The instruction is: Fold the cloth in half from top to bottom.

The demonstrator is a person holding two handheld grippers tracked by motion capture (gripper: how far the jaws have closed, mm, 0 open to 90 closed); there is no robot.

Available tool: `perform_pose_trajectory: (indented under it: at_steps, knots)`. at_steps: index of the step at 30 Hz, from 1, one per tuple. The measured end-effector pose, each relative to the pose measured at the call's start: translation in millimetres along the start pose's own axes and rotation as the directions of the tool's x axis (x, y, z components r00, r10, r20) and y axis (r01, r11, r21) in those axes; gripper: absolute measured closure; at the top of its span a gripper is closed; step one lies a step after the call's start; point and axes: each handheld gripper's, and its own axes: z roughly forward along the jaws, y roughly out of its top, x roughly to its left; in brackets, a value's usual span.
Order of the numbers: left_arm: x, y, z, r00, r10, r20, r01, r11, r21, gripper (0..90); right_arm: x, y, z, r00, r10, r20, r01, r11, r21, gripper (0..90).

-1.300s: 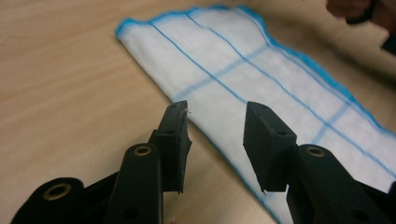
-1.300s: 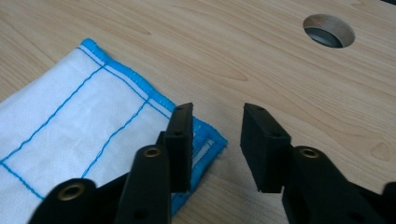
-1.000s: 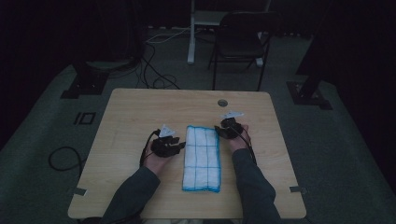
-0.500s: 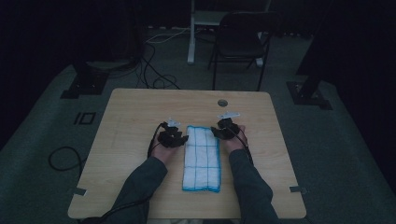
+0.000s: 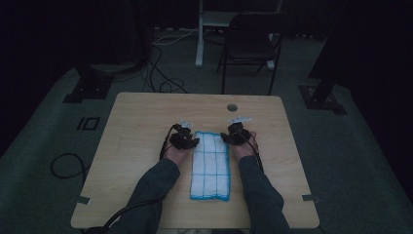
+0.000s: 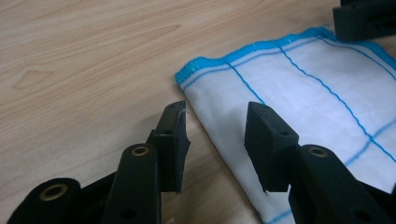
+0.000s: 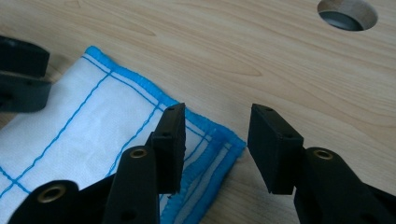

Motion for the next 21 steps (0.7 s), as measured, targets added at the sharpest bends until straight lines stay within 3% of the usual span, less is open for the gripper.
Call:
perform_pose_trajectory:
  at_steps: [8,11,13,18,21]
  knots:
    - [1.2,4.3,9.5,0.9997,-0.015,-0.02,0.015,0.9996,0.022,58.5,1.7,-2.9,8.7,0.9998,-0.004,0.018,0.003,0.999,0.047,54.2]
    - [0.5,6.6,11.3,0.9996,0.002,-0.027,-0.001,0.9996,0.03,58.0,2.7,-4.1,11.3,0.9996,-0.012,0.026,0.01,0.998,0.065,54.1]
    - [0.7,9.1,13.2,0.9993,0.01,-0.036,-0.009,0.9993,0.036,56.1,1.1,-4.1,12.5,0.9995,0.019,0.024,-0.021,0.997,0.072,52.7]
    - [1.5,11.2,15.4,0.9988,0.021,-0.044,-0.019,0.9991,0.037,54.7,1.3,-3.2,12.8,0.9991,0.024,0.035,-0.027,0.996,0.081,52.1]
    - [1.7,12.2,16.9,0.9987,0.025,-0.044,-0.024,0.9991,0.034,54.7,3.5,-2.3,12.6,0.9992,0.025,0.032,-0.027,0.996,0.088,58.7]
